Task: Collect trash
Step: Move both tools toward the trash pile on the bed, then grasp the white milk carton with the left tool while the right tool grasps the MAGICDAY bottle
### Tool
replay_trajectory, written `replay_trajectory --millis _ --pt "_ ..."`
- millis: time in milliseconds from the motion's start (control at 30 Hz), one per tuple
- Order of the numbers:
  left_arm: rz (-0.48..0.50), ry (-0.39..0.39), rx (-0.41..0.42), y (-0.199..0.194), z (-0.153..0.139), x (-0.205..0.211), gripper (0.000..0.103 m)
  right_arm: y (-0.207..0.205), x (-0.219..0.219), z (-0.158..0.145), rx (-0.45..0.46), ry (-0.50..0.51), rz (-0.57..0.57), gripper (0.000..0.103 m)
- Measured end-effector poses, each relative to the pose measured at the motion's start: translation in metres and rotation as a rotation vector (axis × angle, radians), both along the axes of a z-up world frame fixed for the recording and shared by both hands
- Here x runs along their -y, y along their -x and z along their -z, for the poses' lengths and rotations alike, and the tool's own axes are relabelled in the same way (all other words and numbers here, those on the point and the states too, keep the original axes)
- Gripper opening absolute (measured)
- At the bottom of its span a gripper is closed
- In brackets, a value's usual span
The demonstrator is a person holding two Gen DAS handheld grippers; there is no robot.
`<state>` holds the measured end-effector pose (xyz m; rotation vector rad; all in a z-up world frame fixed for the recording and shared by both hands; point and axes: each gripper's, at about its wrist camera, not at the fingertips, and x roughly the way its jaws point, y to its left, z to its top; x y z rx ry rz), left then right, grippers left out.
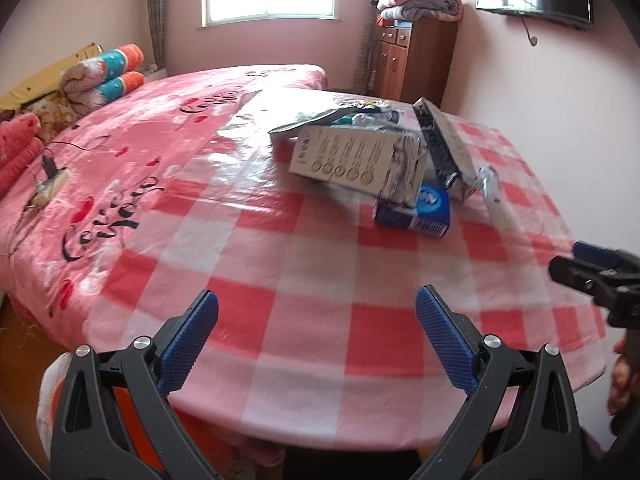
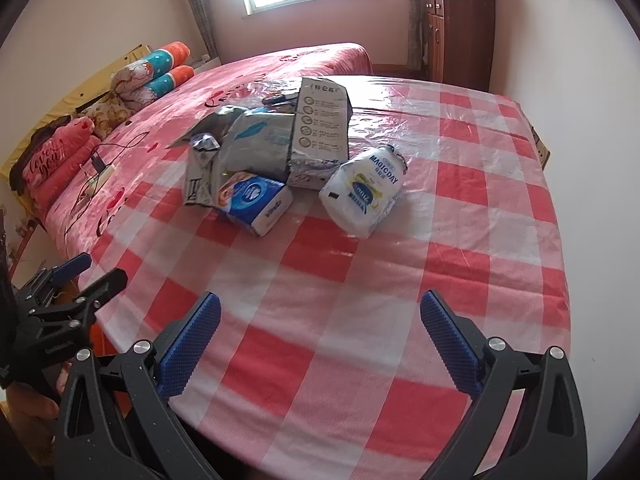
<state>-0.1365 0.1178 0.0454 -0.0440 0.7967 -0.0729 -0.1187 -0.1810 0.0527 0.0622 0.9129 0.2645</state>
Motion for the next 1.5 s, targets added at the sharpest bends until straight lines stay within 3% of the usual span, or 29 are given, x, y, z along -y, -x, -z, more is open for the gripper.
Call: replay_trajectory --millis 167,400,600,833,933,1233,1300,1367,1500 --pt "0.049 0.115 -0.008 -0.02 -0.006 0.003 0.099 -0.02 0.01 0.007 -0.034 -0.054 0.022 0.099" --pt "0.068 0.349 -0.068 -0.059 -0.007 0.003 0.099 -0.046 0.026 0.013 -0.062 -0.122 0.056 0.099" --pt "-0.021 0.597 -0.144 -0.099 0.003 -0.012 0.099 -0.061 0.035 0.015 -0.053 -0.138 0.069 0.099" --pt "-0.124 0.776 -0.218 -0.136 0.023 -0.029 0.099 -0.079 0.038 0.017 -0.068 -0.217 0.067 0.099" --pt "-0.145 0.81 -0.235 -0.148 0.03 -0.03 0.099 -0.088 0.043 0.017 -0.069 -0.273 0.086 0.099" --pt "-0.146 0.816 -0.259 -0.173 0.042 -0.018 0.098 -0.113 0.051 0.028 -0.113 -0.403 0.11 0.098" --pt "-0.141 0.824 -0.263 -0.175 0.045 -0.017 0.094 -0.118 0.052 0.031 -0.12 -0.412 0.118 0.098" --pt "-0.141 0.825 -0.269 -0.175 0.047 -0.018 0.084 -0.12 0.052 0.034 -0.125 -0.406 0.125 0.097" --pt "-0.141 0.835 -0.26 -0.175 0.049 -0.017 0.081 -0.121 0.049 0.038 -0.127 -0.388 0.126 0.093"
